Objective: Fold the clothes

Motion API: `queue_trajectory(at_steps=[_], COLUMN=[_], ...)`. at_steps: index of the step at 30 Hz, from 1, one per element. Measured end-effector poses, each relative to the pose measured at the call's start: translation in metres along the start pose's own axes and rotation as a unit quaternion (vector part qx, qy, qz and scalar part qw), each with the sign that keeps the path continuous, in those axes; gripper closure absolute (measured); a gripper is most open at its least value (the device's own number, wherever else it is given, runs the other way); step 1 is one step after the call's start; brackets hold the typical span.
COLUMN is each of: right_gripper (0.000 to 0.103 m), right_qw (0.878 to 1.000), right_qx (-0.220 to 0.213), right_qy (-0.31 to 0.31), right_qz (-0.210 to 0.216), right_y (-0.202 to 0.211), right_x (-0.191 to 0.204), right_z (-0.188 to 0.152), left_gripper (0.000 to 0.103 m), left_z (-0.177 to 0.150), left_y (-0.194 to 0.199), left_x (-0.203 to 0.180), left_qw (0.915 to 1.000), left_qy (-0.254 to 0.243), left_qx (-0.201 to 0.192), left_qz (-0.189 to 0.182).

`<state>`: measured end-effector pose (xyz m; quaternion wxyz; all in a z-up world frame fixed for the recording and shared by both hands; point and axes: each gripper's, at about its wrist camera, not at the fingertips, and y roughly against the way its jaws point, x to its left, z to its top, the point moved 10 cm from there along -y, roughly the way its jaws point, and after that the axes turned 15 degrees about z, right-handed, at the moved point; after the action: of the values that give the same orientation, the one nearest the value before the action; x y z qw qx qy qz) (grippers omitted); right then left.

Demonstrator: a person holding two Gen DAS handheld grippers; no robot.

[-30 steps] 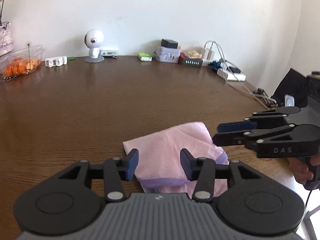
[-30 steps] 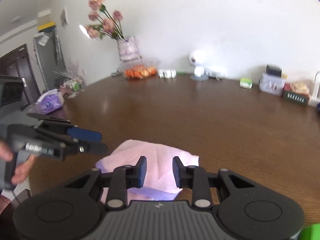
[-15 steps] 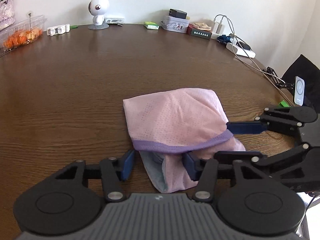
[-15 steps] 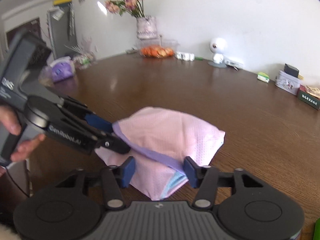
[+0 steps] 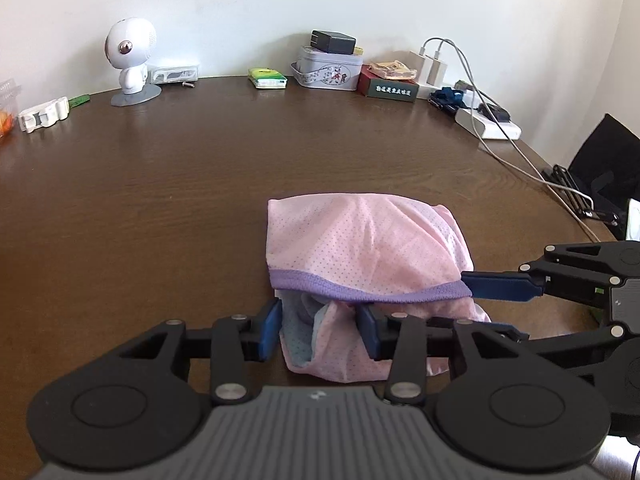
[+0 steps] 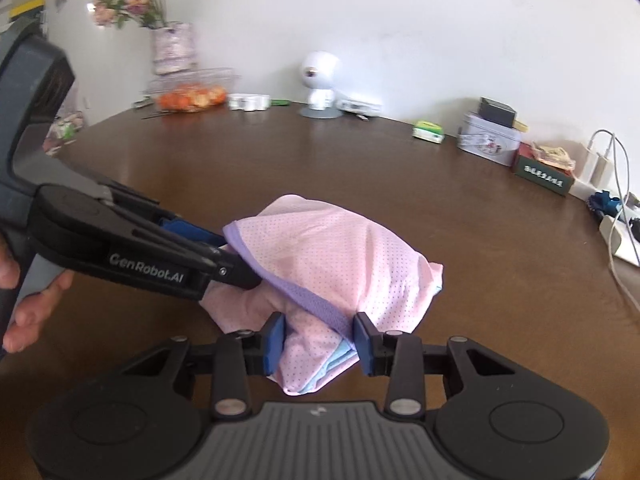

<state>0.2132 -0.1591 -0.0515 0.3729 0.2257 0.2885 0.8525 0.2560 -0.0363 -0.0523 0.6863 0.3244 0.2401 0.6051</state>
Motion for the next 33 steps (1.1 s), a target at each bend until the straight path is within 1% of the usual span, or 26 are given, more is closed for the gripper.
queue_trajectory(at_steps=[4, 6, 8, 10, 14, 16, 19, 20, 22, 23, 24, 25, 26, 27, 28, 30, 31, 33], right_gripper=[0.068, 0.068, 0.068, 0.068, 0.068, 0.068, 0.069, 0.069, 0.068, 0.063, 0.056, 0.053, 0.046, 0.041, 0.038, 0.028, 0.027, 0.019], right_qw=[1.000, 1.000, 0.999, 0.999, 0.999, 0.998, 0.998, 0.998, 0.997, 0.997, 0.997, 0.997, 0.996, 0.996, 0.995, 0.994, 0.993, 0.991], right_qx=[0.007, 0.008, 0.013, 0.019, 0.018, 0.017, 0.012, 0.007, -0.006, -0.019, -0.030, -0.038, -0.045, -0.049, -0.051, -0.059, -0.063, -0.076], right_qy=[-0.012, -0.022, -0.014, -0.011, -0.022, -0.020, -0.020, -0.023, -0.030, -0.034, -0.036, -0.037, -0.040, -0.045, -0.054, -0.074, -0.084, -0.104], right_qz=[-0.011, -0.016, -0.030, -0.040, -0.045, -0.050, -0.052, -0.056, -0.064, -0.065, -0.064, -0.062, -0.061, -0.061, -0.062, -0.059, -0.057, -0.046], right_y=[-0.028, -0.042, -0.055, -0.066, -0.086, -0.091, -0.092, -0.088, -0.074, -0.062, -0.048, -0.035, -0.021, -0.008, 0.007, 0.033, 0.046, 0.067], right_x=[-0.049, -0.073, -0.093, -0.113, -0.145, -0.153, -0.155, -0.155, -0.152, -0.146, -0.138, -0.128, -0.117, -0.105, -0.094, -0.069, -0.056, -0.028], right_z=[0.031, 0.048, 0.062, 0.075, 0.094, 0.101, 0.105, 0.106, 0.107, 0.107, 0.105, 0.102, 0.095, 0.086, 0.075, 0.045, 0.030, -0.002], left_gripper=[0.061, 0.061, 0.061, 0.061, 0.061, 0.061, 0.060, 0.059, 0.049, 0.040, 0.030, 0.024, 0.016, 0.012, 0.009, 0.002, 0.001, 0.001], left_z=[0.046, 0.066, 0.086, 0.101, 0.126, 0.133, 0.138, 0.138, 0.134, 0.132, 0.128, 0.121, 0.113, 0.099, 0.084, 0.046, 0.026, -0.014], left_y=[-0.041, -0.060, -0.079, -0.095, -0.123, -0.130, -0.133, -0.131, -0.112, -0.098, -0.081, -0.063, -0.045, -0.028, -0.010, 0.021, 0.036, 0.065], left_x=[-0.004, -0.009, -0.013, -0.016, -0.014, -0.012, -0.005, -0.003, 0.002, 0.004, 0.004, 0.004, 0.005, 0.007, 0.009, 0.015, 0.018, 0.024], left_qw=[0.9999, 0.9998, 0.9995, 0.9994, 0.9992, 0.9992, 0.9981, 0.9975, 0.9970, 0.9969, 0.9970, 0.9970, 0.9968, 0.9966, 0.9964, 0.9963, 0.9964, 0.9956], left_qy=[0.008, 0.006, 0.009, 0.017, 0.030, 0.032, 0.056, 0.065, 0.070, 0.069, 0.063, 0.055, 0.048, 0.043, 0.040, 0.056, 0.060, 0.065], left_qx=[0.003, -0.002, -0.005, -0.004, 0.000, 0.003, 0.005, 0.007, -0.002, -0.012, -0.029, -0.044, -0.056, -0.059, -0.058, -0.043, -0.037, -0.030], left_qz=[0.010, 0.020, 0.029, 0.030, 0.026, 0.021, 0.023, 0.024, 0.032, 0.035, 0.032, 0.030, 0.031, 0.038, 0.046, 0.050, 0.048, 0.061])
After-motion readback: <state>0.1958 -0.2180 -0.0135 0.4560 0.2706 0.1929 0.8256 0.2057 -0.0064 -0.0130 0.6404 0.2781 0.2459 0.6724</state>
